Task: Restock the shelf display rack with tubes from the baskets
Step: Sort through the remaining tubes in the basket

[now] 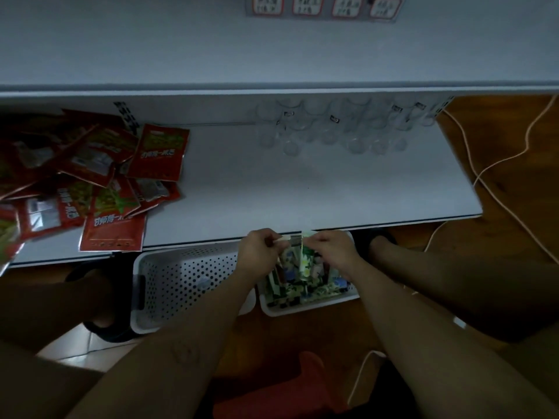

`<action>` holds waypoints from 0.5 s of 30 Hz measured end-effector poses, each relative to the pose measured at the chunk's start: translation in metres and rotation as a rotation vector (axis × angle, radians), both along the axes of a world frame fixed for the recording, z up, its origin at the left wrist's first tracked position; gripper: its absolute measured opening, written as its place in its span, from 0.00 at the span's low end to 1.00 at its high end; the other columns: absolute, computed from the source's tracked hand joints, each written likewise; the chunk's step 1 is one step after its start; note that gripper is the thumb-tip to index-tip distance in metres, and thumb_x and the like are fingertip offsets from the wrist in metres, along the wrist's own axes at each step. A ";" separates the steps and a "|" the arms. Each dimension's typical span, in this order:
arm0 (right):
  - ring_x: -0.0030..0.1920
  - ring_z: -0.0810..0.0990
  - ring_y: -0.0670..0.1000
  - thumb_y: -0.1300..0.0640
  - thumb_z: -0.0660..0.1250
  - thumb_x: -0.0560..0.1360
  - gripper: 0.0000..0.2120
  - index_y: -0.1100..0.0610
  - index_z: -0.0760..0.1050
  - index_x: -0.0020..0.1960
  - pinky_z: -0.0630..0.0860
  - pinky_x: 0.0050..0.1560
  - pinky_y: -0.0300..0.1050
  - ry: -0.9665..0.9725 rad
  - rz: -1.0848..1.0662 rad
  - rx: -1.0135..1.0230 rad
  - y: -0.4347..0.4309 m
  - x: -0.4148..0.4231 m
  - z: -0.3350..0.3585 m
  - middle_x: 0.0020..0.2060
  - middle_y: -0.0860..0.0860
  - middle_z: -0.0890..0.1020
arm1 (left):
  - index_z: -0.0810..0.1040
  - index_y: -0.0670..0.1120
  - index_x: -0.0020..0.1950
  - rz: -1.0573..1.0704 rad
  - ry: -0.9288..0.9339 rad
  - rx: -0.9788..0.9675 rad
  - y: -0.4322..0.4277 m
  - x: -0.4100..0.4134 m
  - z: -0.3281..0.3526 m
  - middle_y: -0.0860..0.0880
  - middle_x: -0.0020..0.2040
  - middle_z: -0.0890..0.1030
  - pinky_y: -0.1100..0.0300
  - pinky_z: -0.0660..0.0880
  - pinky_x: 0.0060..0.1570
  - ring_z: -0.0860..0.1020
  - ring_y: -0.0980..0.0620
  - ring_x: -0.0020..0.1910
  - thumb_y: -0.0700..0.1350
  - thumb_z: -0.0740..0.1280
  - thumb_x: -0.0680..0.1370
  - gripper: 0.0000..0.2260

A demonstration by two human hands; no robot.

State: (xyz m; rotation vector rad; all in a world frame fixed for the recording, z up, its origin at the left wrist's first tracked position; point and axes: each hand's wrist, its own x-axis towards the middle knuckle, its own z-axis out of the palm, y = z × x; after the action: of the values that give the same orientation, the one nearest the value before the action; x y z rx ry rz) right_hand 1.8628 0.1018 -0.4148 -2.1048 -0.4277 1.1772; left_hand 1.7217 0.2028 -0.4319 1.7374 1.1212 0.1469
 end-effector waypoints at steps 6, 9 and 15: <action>0.42 0.79 0.56 0.60 0.75 0.70 0.08 0.60 0.75 0.41 0.79 0.48 0.57 -0.135 0.074 0.016 -0.002 -0.007 0.004 0.37 0.55 0.78 | 0.79 0.48 0.38 0.113 -0.072 -0.122 0.006 -0.004 0.008 0.45 0.36 0.82 0.48 0.81 0.41 0.82 0.46 0.38 0.48 0.72 0.74 0.07; 0.37 0.76 0.54 0.58 0.77 0.67 0.17 0.58 0.69 0.45 0.75 0.39 0.51 -0.175 0.059 0.018 0.001 -0.011 0.013 0.37 0.55 0.76 | 0.80 0.46 0.40 0.084 -0.087 -0.085 0.006 -0.005 0.018 0.45 0.37 0.82 0.50 0.81 0.40 0.82 0.45 0.37 0.47 0.72 0.74 0.06; 0.38 0.76 0.54 0.53 0.69 0.76 0.08 0.58 0.76 0.46 0.73 0.42 0.52 -0.364 0.270 0.005 0.000 -0.011 0.022 0.34 0.50 0.76 | 0.79 0.46 0.37 0.049 -0.118 -0.040 0.003 -0.008 0.031 0.47 0.33 0.81 0.58 0.77 0.36 0.80 0.47 0.34 0.44 0.72 0.74 0.07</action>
State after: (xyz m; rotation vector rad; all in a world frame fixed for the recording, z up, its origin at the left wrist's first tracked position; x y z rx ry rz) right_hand 1.8514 0.1014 -0.3923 -2.3137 -0.9036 0.9282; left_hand 1.7139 0.2062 -0.4006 1.6448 1.0735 0.2526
